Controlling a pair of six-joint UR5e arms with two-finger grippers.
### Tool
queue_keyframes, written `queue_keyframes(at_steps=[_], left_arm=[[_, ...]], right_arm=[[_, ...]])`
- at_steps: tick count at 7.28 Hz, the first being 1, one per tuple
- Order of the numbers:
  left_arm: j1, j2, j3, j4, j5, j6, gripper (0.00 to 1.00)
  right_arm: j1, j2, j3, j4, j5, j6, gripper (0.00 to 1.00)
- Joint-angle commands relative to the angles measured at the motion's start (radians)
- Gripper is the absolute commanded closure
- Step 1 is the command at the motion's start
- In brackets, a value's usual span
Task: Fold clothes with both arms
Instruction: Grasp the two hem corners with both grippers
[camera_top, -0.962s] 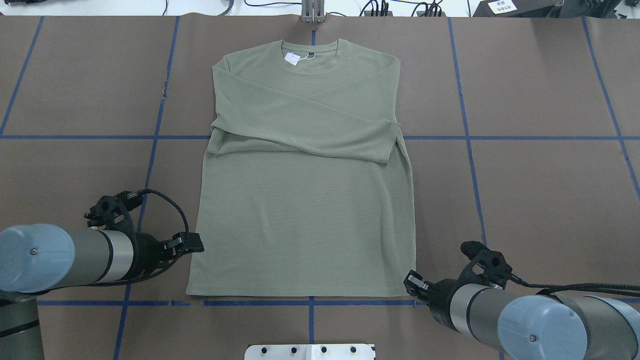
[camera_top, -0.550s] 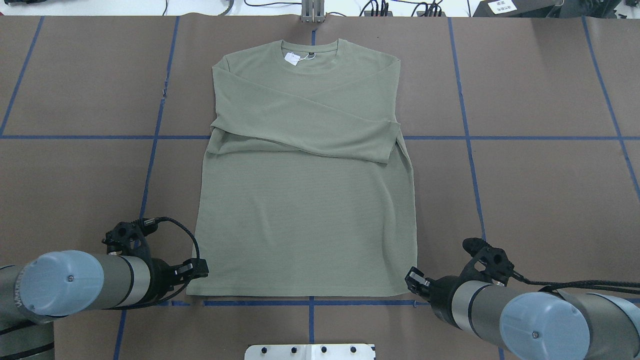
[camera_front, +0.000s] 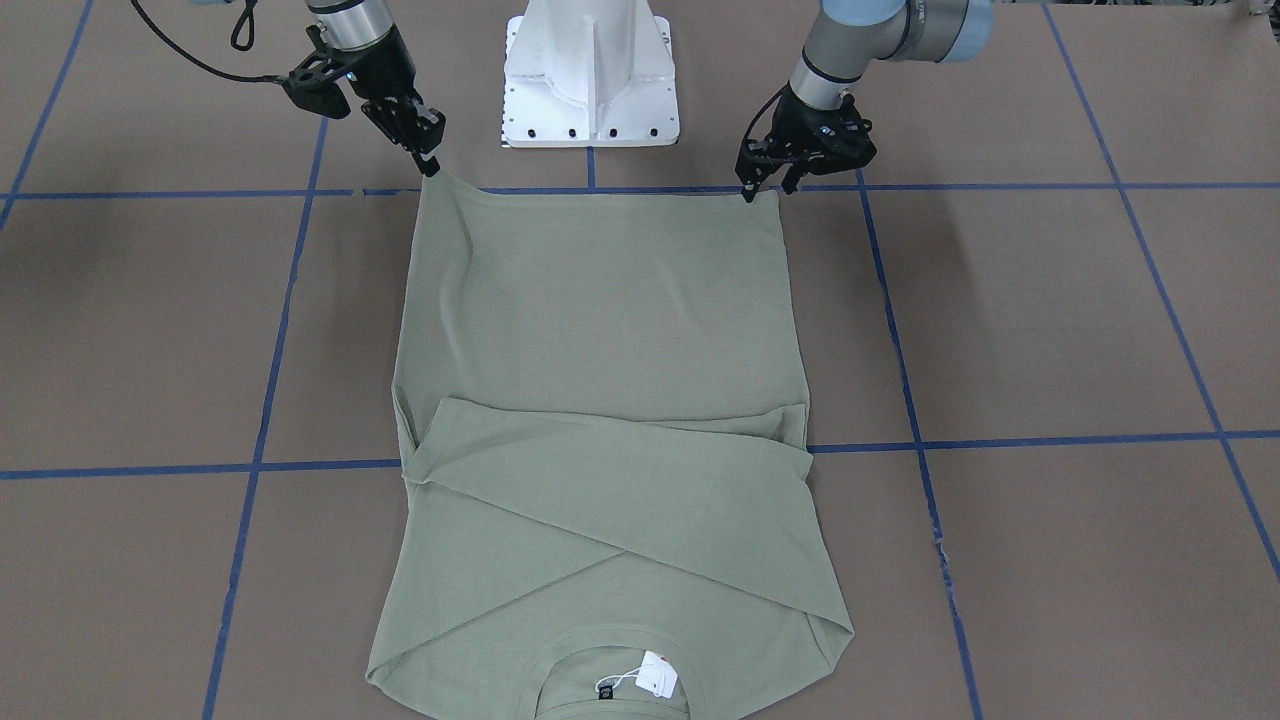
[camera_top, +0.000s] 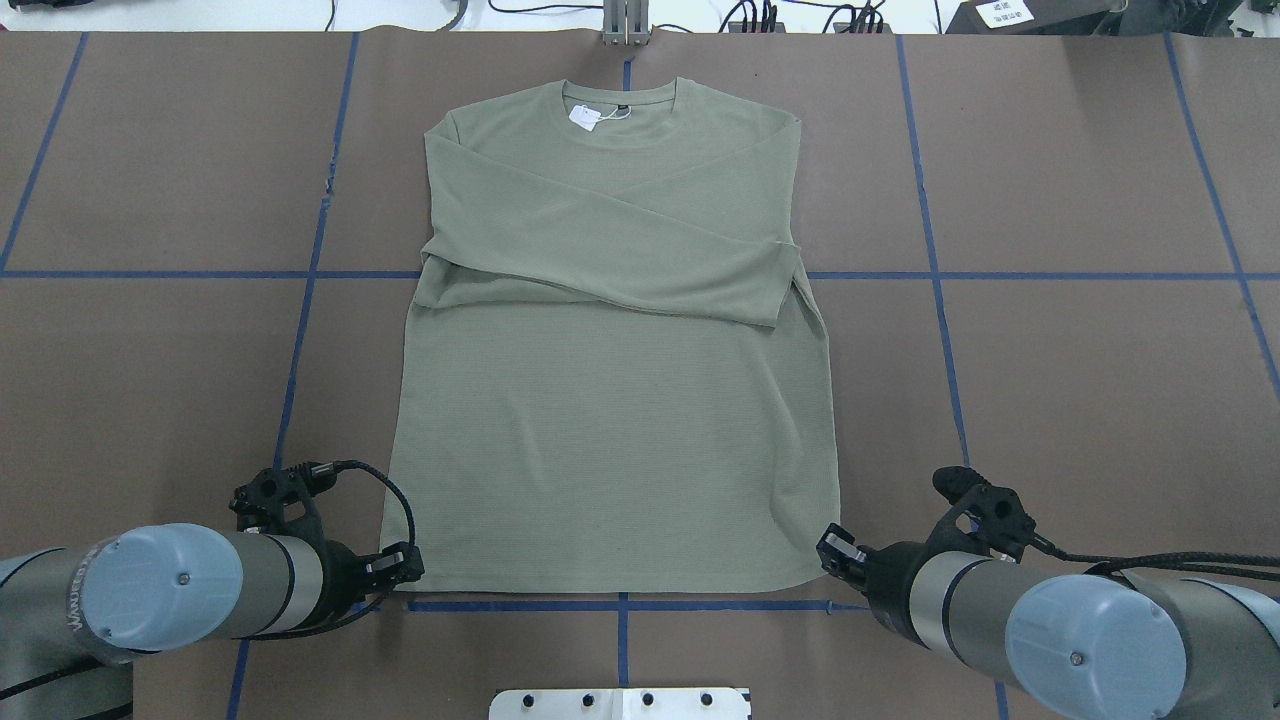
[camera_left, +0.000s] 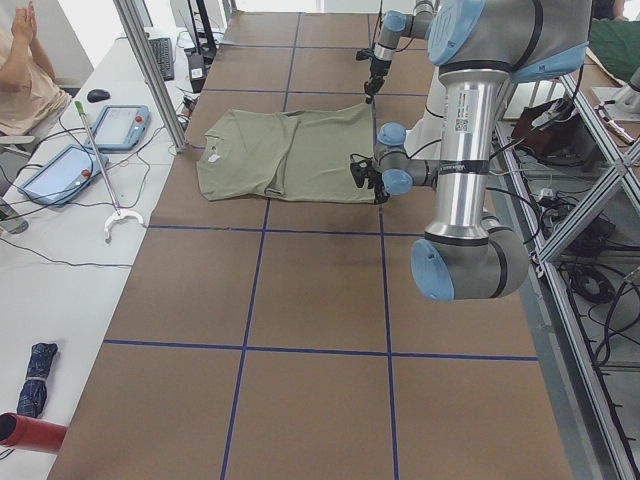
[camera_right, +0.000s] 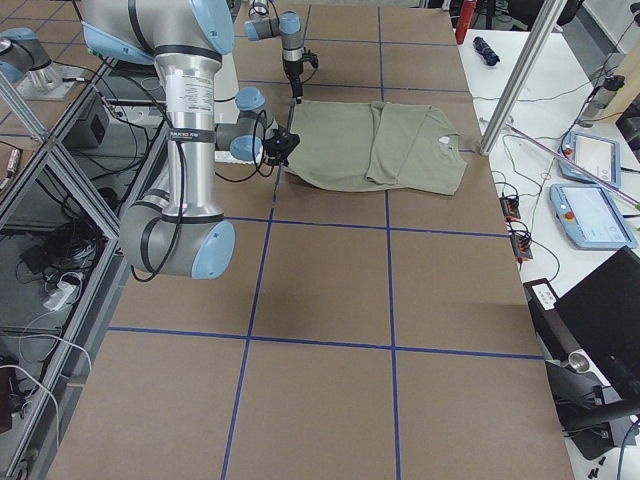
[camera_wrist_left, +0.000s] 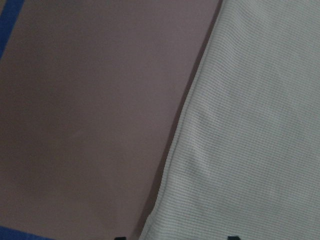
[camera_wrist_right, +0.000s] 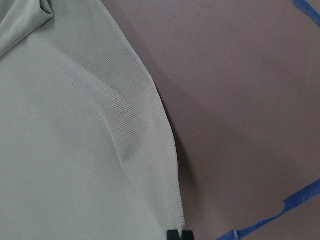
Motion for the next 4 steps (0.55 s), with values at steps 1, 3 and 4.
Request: queue_keyframes(at_steps=[1, 3, 4], left_arm=[[0.002, 0.0, 0.002, 0.009, 0.0, 0.0, 0.38], [0.002, 0.002, 0.002, 0.009, 0.0, 0.0, 0.39], [0.002, 0.0, 0.004, 0.009, 0.0, 0.0, 0.42]], right_arm=[[0.016, -0.003, 0.002, 0.001, 0.001, -0.002, 1.0], [0.017, -0.003, 0.002, 0.0, 0.001, -0.002, 1.0], [0.017, -0.003, 0.002, 0.0, 0.001, -0.002, 1.0]])
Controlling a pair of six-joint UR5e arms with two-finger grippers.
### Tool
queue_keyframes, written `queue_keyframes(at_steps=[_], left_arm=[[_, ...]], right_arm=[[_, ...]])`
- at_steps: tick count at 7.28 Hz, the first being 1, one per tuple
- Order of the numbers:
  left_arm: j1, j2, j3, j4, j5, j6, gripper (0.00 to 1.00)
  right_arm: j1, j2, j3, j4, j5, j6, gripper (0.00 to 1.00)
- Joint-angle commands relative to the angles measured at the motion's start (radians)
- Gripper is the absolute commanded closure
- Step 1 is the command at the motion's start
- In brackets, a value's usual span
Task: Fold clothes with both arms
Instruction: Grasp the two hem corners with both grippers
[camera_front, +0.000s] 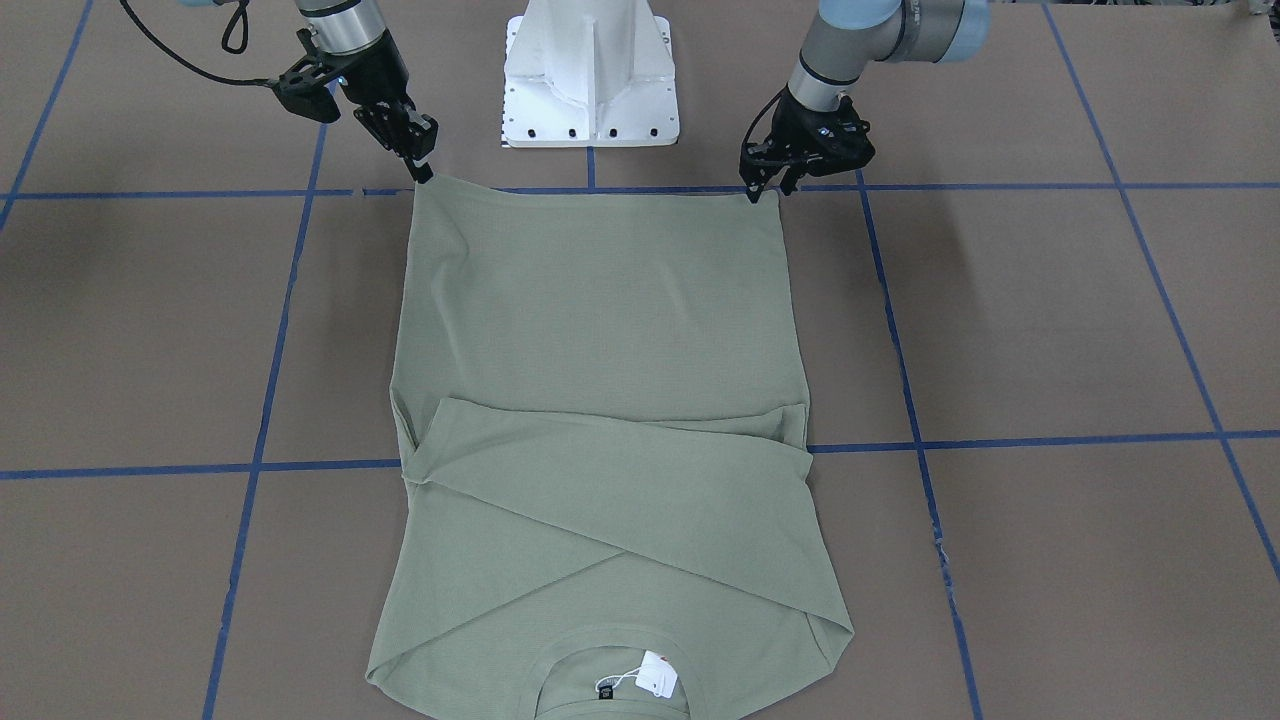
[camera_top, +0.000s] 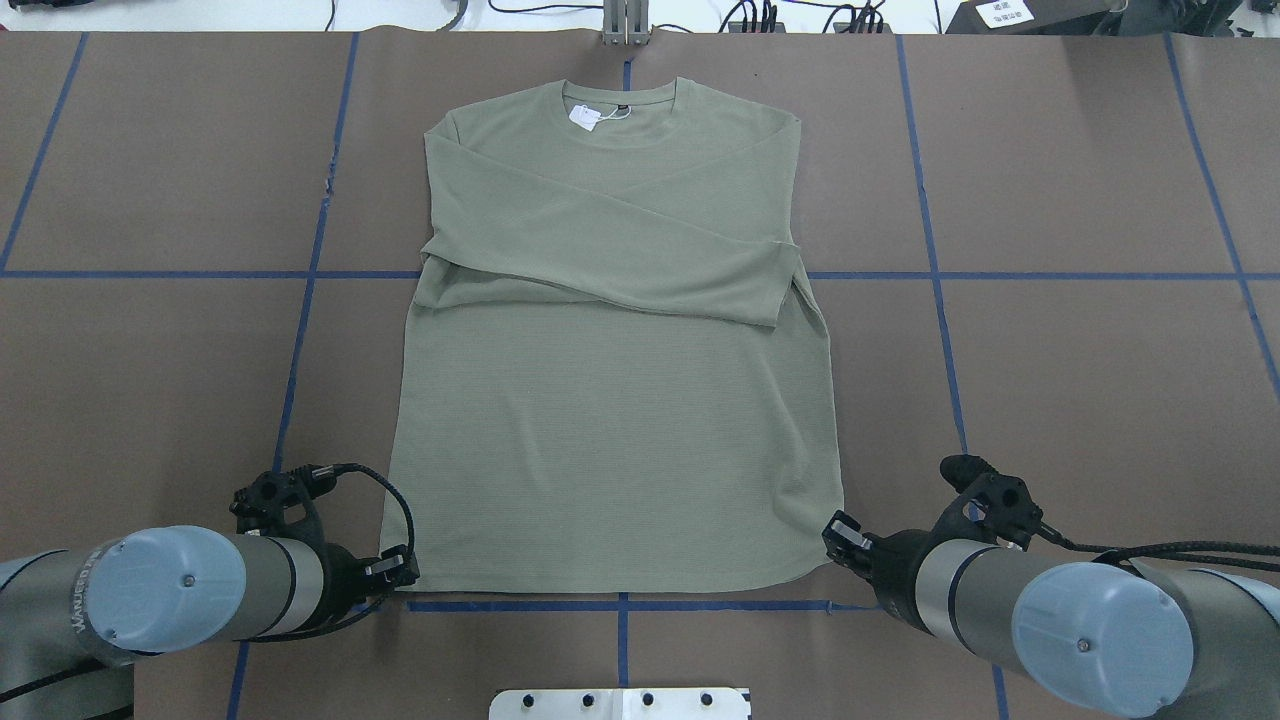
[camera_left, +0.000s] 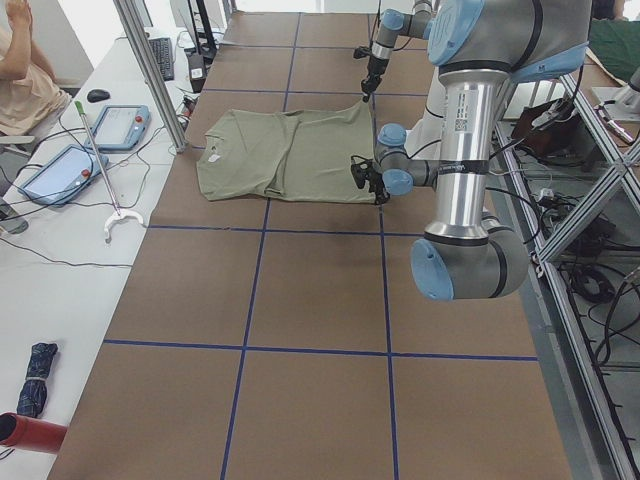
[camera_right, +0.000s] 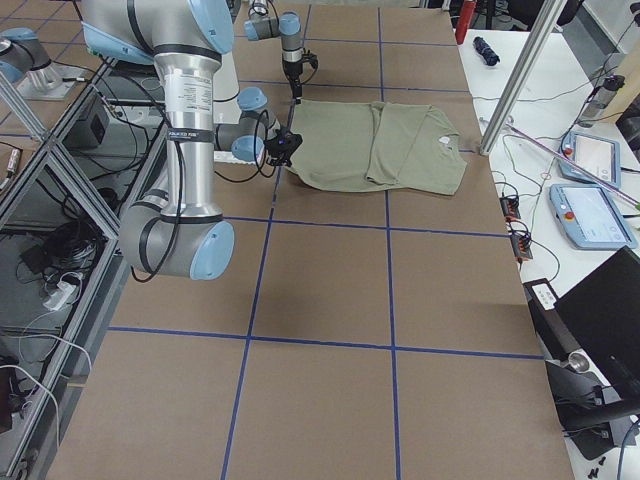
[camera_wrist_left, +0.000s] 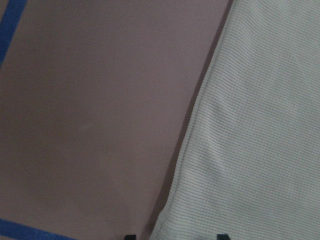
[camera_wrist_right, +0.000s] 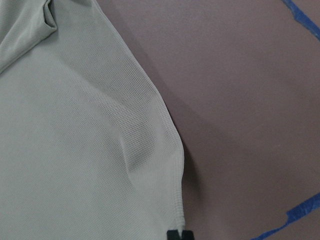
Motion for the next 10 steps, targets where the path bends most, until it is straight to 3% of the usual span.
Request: queue_keyframes(at_steps=[1, 3, 6, 10], left_arm=[[0.002, -0.002, 0.001, 0.0, -0.002, 0.0, 0.56], [0.002, 0.001, 0.001, 0.0, 0.0, 0.0, 1.0], [0.0, 0.004, -0.084, 0.002, -0.003, -0.001, 1.0], [0.069, 0.01, -0.209, 0.008, -0.023, -0.091, 1.0]], right_arm=[[0.002, 0.0, 0.0, 0.001, 0.0, 0.0, 1.0], [0.011, 0.003, 0.005, 0.001, 0.0, 0.0, 1.0], [0.013, -0.006, 0.009, 0.001, 0.002, 0.001, 1.0], [-0.1, -0.172, 0.161, 0.001, 0.041, 0.006, 1.0]])
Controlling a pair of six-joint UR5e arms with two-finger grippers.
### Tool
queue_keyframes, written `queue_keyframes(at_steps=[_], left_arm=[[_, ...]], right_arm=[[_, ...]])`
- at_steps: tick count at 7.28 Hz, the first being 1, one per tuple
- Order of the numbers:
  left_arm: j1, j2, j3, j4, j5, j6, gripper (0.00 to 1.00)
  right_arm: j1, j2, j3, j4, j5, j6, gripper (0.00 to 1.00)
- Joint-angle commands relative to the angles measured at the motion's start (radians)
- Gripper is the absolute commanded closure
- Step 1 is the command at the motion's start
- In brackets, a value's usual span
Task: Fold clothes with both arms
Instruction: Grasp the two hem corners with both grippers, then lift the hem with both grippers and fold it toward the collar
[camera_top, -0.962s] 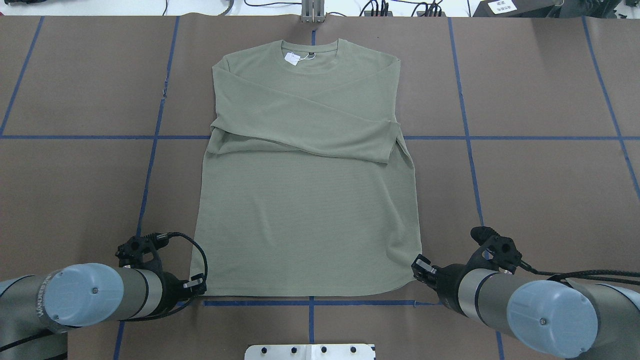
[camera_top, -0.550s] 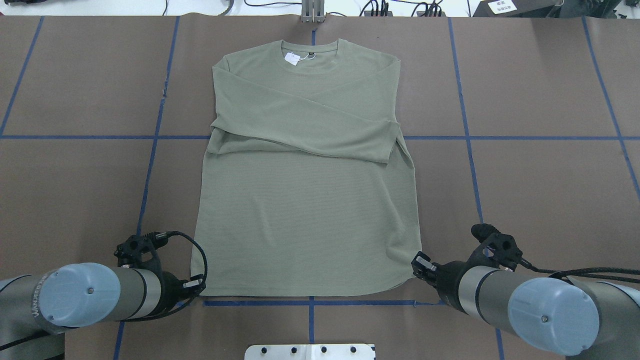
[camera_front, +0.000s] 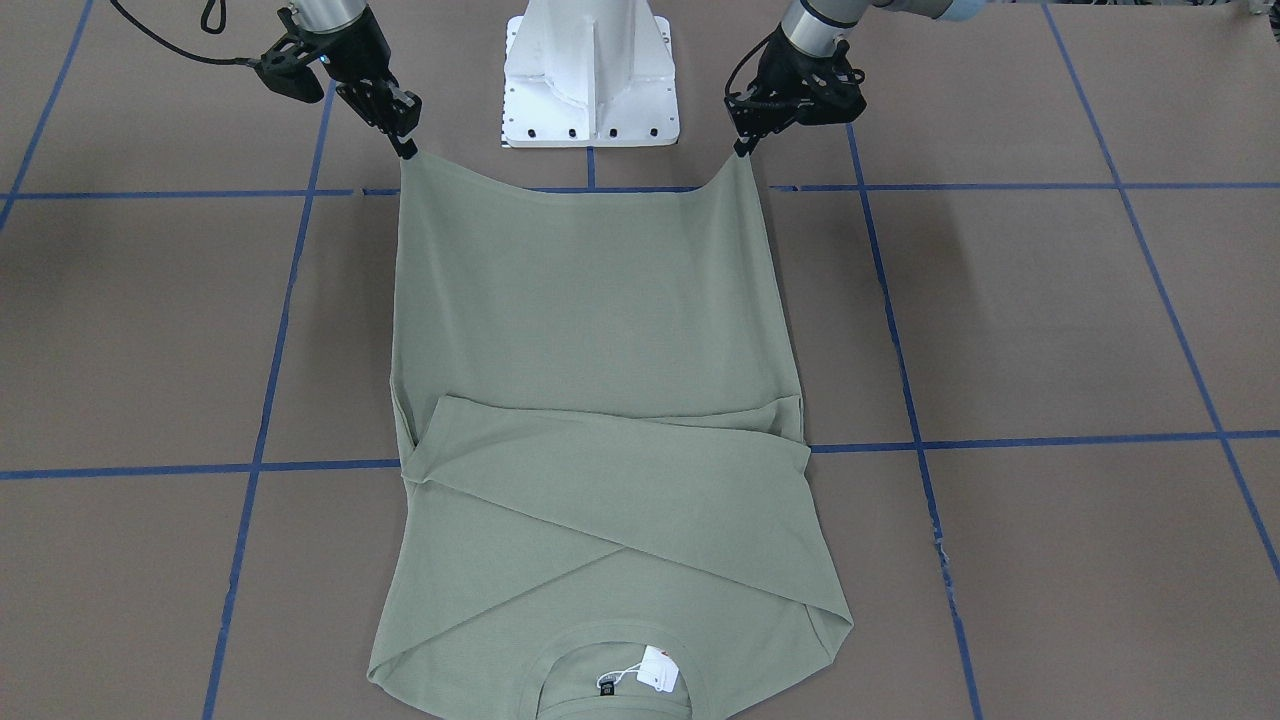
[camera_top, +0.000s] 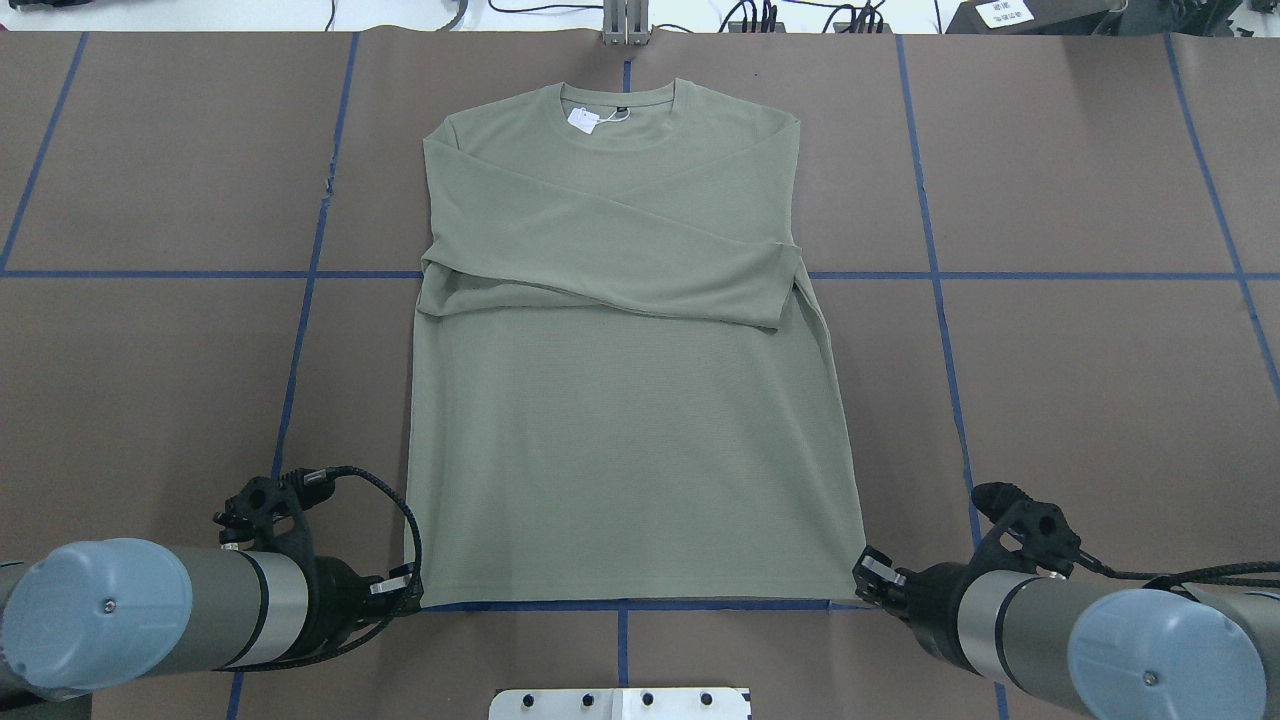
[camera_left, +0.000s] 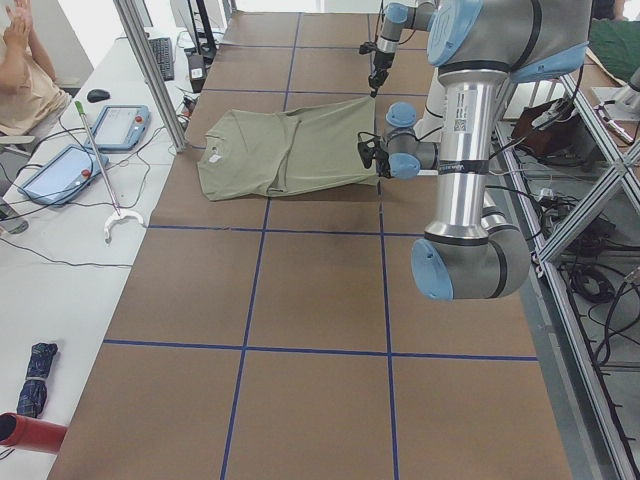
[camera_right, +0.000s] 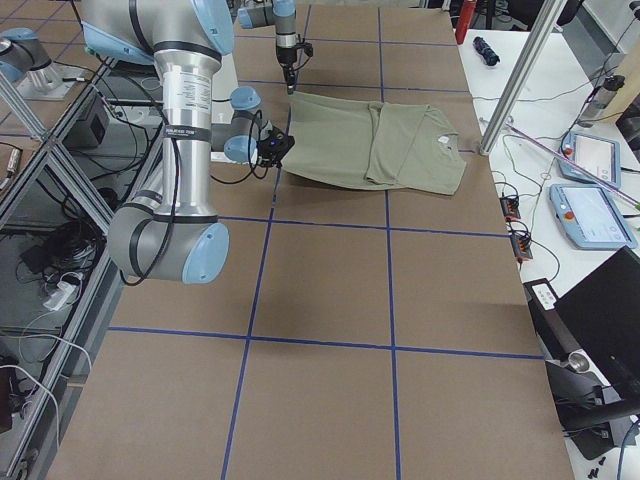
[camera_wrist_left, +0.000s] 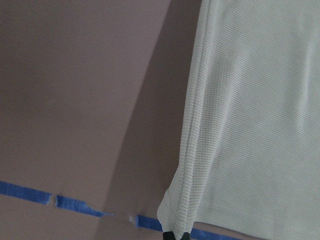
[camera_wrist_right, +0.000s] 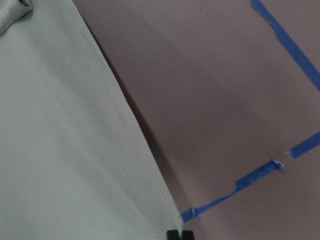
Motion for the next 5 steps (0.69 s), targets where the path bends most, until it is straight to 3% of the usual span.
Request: queue_keyframes(at_steps=[1, 3, 5], left_arm=[[0.065, 0.003, -0.092, 0.041, -0.007, -0.071, 1.0], [0.061, -0.002, -0.173, 0.094, -0.027, -0.076, 1.0], [-0.031, -0.028, -0.164, 0.094, -0.027, -0.052, 1.0]], right_arm=[[-0.043, -0.08, 0.091, 0.0, 0.023, 0.003, 1.0], [0.0, -0.104, 0.137, 0.0, 0.023, 0.003, 1.0], [0.147, -0.094, 0.123, -0.021, 0.031, -0.054, 1.0]])
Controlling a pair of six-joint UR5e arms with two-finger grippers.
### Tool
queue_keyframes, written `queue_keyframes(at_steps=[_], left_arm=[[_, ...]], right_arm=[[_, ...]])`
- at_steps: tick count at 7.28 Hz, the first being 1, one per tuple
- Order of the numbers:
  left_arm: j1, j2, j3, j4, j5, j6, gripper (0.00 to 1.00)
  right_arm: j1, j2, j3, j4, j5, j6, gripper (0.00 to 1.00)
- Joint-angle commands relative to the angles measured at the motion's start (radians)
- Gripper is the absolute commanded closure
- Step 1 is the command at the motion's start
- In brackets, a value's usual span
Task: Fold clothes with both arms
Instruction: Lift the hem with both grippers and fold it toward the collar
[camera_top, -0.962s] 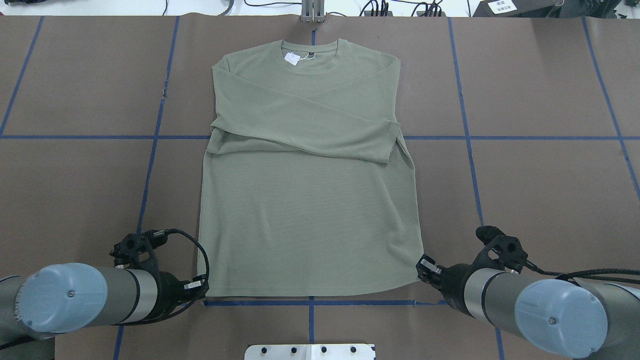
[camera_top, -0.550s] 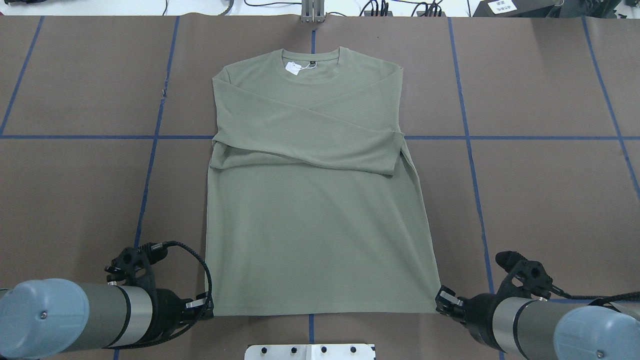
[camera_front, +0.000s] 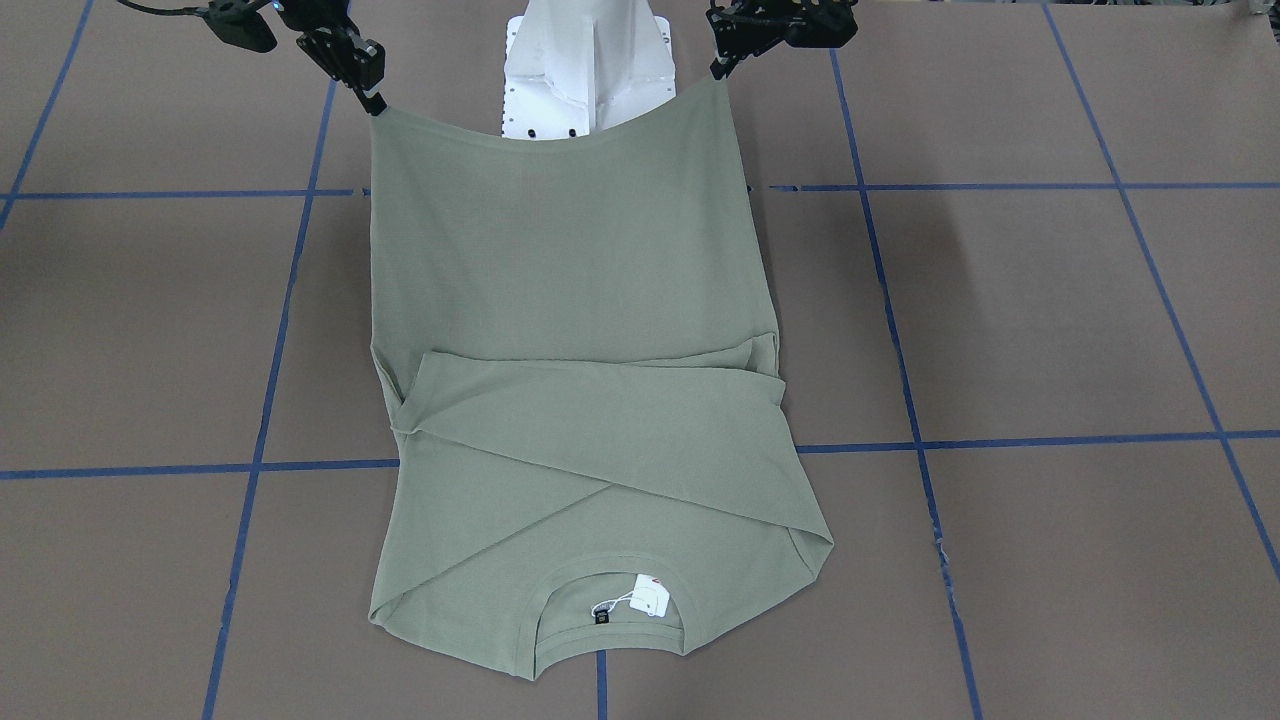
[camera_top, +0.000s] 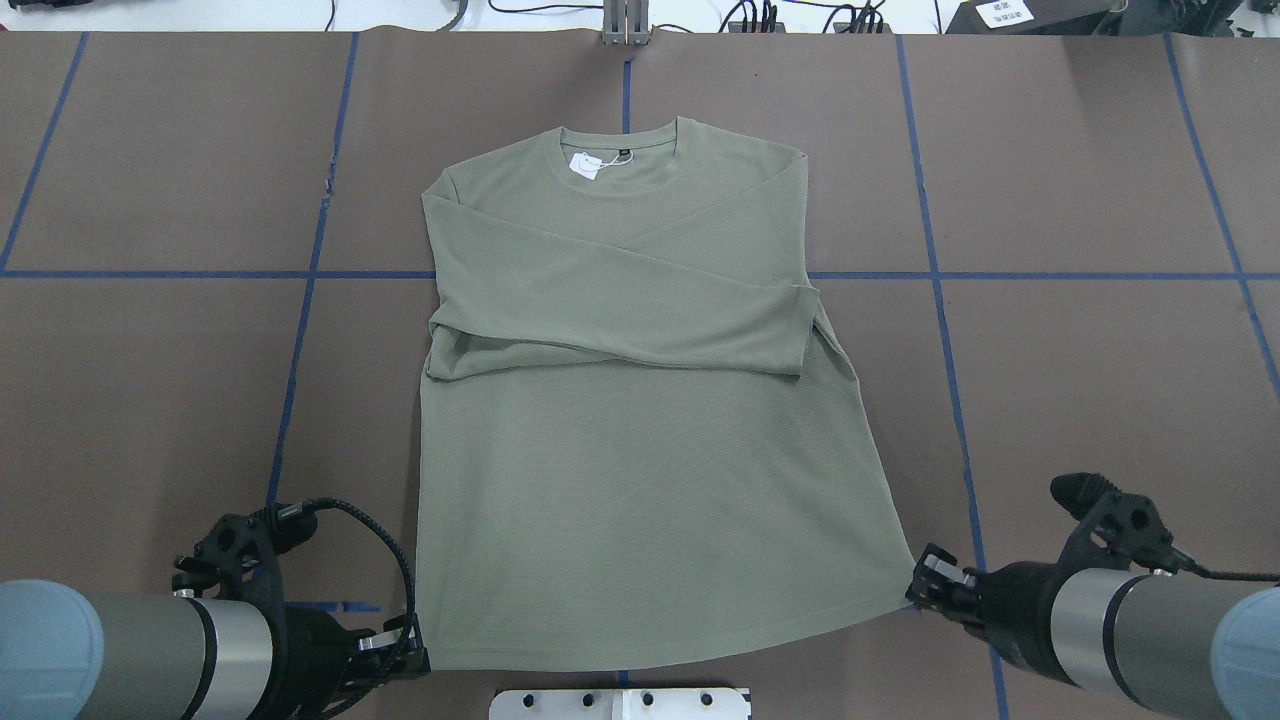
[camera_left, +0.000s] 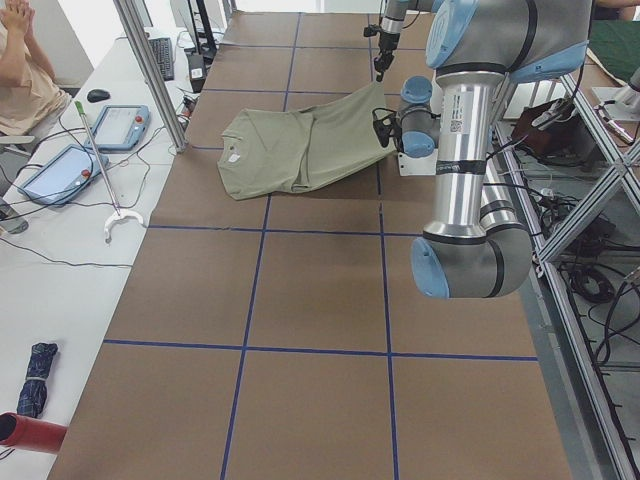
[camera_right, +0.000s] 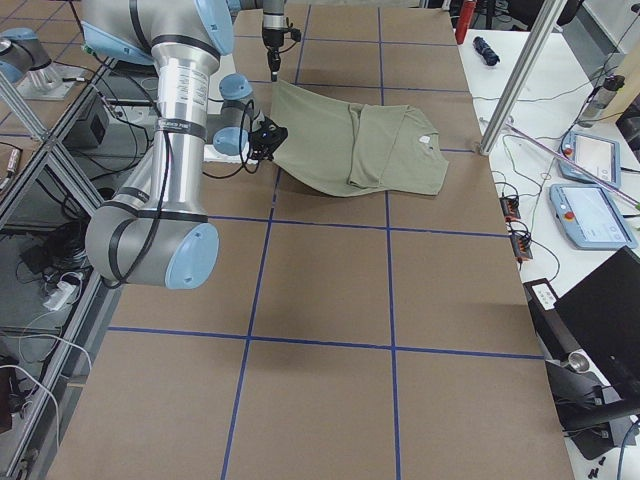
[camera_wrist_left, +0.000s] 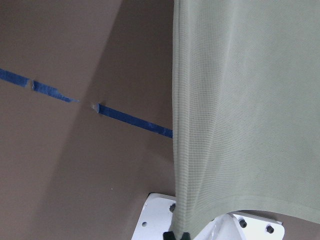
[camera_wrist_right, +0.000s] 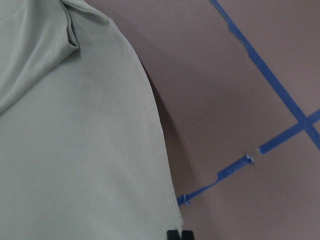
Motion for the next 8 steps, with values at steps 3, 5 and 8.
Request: queue_keyframes(at_steps=[3, 5, 8], left_arm=[[-0.301, -0.093, 0.076, 0.022, -0.005, 0.227, 1.0], [-0.463, -0.181, 0.222, 0.019, -0.064, 0.365, 1.0], [-0.582, -0.352, 0.49, -0.01, -0.063, 0.46, 1.0]], right_arm=[[0.341, 0.35, -0.166, -0.271, 0.171, -0.287, 1.0], [0.484, 0.484, -0.304, -0.345, 0.23, -0.452, 1.0], [0.629, 0.687, -0.603, -0.338, 0.232, -0.595, 1.0]])
